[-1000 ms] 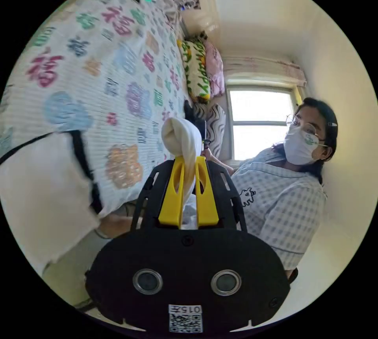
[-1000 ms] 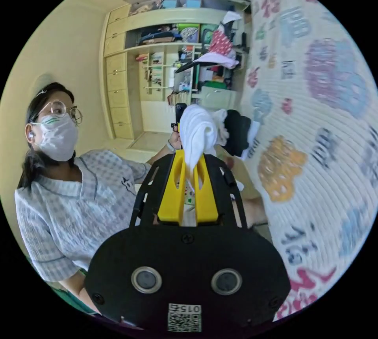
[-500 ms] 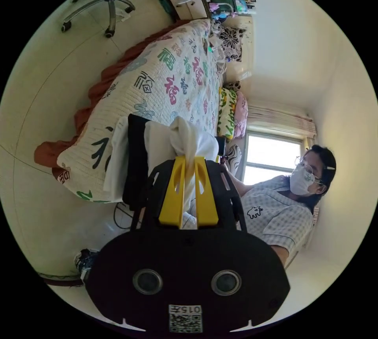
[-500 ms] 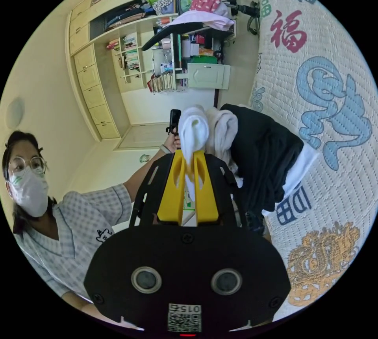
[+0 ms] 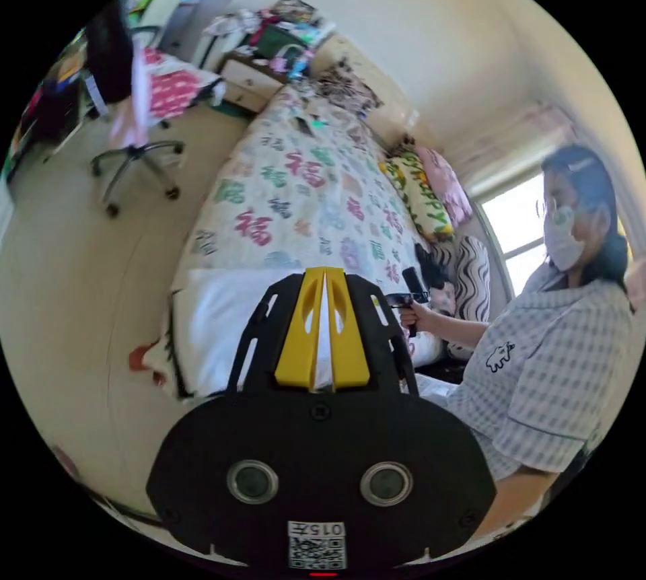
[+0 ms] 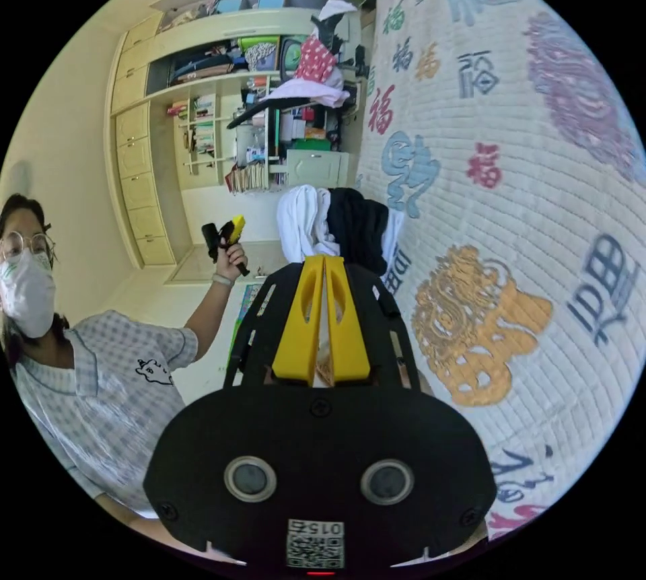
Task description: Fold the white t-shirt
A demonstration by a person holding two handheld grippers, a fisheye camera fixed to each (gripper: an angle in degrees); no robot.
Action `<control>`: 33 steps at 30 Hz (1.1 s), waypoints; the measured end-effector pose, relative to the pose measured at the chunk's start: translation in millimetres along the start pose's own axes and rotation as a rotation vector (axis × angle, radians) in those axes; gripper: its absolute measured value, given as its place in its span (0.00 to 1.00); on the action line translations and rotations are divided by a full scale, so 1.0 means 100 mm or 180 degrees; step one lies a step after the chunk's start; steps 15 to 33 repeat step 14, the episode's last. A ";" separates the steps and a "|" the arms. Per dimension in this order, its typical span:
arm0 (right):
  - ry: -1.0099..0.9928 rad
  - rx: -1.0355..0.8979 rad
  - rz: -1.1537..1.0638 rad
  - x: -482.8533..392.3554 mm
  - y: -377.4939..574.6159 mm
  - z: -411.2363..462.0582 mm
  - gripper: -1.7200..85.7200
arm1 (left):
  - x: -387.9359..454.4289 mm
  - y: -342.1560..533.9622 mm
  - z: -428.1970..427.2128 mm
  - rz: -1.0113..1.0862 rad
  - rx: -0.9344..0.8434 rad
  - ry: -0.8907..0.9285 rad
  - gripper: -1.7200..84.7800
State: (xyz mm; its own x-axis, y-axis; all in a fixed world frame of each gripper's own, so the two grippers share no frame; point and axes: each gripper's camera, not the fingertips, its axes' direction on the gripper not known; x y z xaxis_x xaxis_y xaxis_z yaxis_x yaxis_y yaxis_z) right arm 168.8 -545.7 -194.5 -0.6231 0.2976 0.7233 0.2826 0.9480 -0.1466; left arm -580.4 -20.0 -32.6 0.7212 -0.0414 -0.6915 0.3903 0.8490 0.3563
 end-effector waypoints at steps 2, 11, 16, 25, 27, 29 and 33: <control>0.0145 0.0143 -0.0026 -0.08 0.19 -0.25 0.01 | 0.59 -0.03 1.09 0.0410 -0.0343 0.0164 0.01; 0.2070 0.1208 0.0216 -0.52 1.67 -2.04 0.03 | 3.08 0.55 5.45 0.1363 -0.1561 0.1362 0.05; 0.2800 0.1539 0.0753 -0.54 2.26 -2.72 0.06 | 3.92 0.86 6.59 0.1743 -0.1848 0.1441 0.08; 0.2800 0.1539 0.0753 -0.54 2.26 -2.72 0.06 | 3.92 0.86 6.59 0.1743 -0.1848 0.1441 0.08; 0.2800 0.1539 0.0753 -0.54 2.26 -2.72 0.06 | 3.92 0.86 6.59 0.1743 -0.1848 0.1441 0.08; 0.2800 0.1539 0.0753 -0.54 2.26 -2.72 0.06 | 3.92 0.86 6.59 0.1743 -0.1848 0.1441 0.08; 0.2800 0.1539 0.0753 -0.54 2.26 -2.72 0.06 | 3.92 0.86 6.59 0.1743 -0.1848 0.1441 0.08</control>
